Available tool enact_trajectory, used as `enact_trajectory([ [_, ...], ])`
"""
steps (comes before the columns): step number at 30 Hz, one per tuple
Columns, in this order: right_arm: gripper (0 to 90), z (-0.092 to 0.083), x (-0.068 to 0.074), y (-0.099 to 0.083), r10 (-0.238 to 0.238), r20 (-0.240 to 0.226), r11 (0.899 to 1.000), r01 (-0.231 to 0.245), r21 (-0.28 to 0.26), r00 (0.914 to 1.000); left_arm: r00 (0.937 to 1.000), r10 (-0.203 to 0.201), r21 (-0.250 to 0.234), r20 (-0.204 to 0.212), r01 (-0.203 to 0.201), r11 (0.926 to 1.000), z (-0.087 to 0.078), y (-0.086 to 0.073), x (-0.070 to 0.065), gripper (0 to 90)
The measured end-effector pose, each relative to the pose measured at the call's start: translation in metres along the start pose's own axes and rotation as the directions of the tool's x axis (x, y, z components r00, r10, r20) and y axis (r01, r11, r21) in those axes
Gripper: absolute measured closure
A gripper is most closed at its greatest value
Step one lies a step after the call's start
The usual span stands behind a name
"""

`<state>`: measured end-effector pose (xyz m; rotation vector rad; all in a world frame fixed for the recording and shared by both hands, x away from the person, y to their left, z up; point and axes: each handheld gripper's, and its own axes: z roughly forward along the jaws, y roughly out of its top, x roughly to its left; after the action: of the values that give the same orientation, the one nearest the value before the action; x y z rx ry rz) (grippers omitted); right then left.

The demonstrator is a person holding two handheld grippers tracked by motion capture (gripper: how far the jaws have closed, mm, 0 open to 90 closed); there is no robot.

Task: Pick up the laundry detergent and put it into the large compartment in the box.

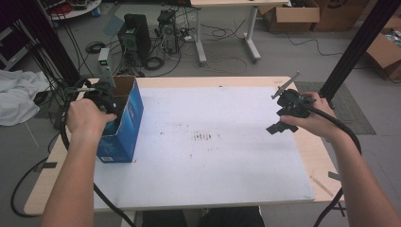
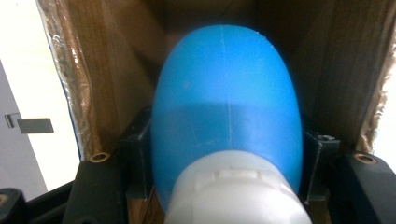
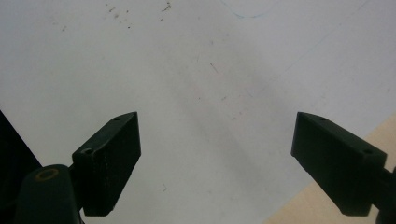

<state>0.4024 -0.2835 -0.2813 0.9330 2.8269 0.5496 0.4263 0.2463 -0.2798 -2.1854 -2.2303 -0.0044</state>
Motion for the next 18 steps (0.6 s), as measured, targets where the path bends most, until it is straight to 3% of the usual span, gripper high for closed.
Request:
enact_trajectory([
  [12, 15.8, -0.0002, 0.0007, 0.0011, -0.005, -0.003, 1.0, 0.005, -0.004, 1.0, 1.0, 0.001, -0.01, -0.001, -0.001, 1.0, -0.0011, -0.001, -0.0008, 37.0],
  [18, 15.7, -0.0016, 0.0006, 0.0002, -0.001, -0.002, 1.0, 0.001, -0.007, 1.0, 1.0, -0.001, -0.032, -0.005, 0.001, 0.9995, -0.0065, -0.003, 0.0005, 31.9],
])
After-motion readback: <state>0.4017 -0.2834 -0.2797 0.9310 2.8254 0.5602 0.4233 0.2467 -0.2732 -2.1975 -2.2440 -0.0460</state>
